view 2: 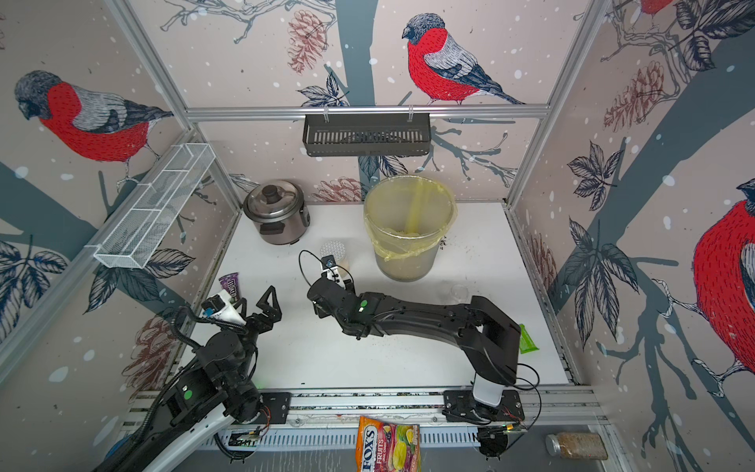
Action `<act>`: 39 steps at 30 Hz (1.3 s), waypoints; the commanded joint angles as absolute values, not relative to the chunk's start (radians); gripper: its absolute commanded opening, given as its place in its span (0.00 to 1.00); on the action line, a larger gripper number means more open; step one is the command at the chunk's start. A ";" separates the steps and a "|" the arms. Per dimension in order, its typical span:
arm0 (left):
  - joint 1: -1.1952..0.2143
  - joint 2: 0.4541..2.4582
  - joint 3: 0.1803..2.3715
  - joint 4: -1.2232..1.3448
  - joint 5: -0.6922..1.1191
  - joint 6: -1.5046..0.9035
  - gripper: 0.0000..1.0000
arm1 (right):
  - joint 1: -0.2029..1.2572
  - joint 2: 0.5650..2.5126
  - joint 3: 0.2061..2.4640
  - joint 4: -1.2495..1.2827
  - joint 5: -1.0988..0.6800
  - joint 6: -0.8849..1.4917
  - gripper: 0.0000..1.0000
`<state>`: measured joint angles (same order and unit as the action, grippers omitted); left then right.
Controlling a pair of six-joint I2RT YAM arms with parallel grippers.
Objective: Empty moldy rice from jars
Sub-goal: Pick up the jar from the center of the board.
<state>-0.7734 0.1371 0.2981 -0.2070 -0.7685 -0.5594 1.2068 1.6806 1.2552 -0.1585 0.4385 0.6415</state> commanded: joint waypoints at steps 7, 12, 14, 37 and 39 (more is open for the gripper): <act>-0.773 0.330 0.239 0.212 -0.478 -0.344 0.98 | 1.176 1.401 1.179 -0.360 0.427 0.718 0.54; -0.772 0.347 0.228 0.338 -0.289 -0.240 0.98 | 1.137 1.291 1.147 -0.403 0.385 0.725 0.54; -0.773 0.338 0.207 0.395 -0.184 -0.199 0.98 | 1.120 1.264 1.154 -0.431 0.374 0.722 0.54; -0.778 0.653 0.303 0.556 0.072 -0.022 0.97 | 1.062 1.317 1.265 -0.442 0.112 0.679 0.54; -0.778 0.663 0.304 0.560 0.079 -0.017 0.97 | 1.060 1.319 1.268 -0.440 0.097 0.680 0.54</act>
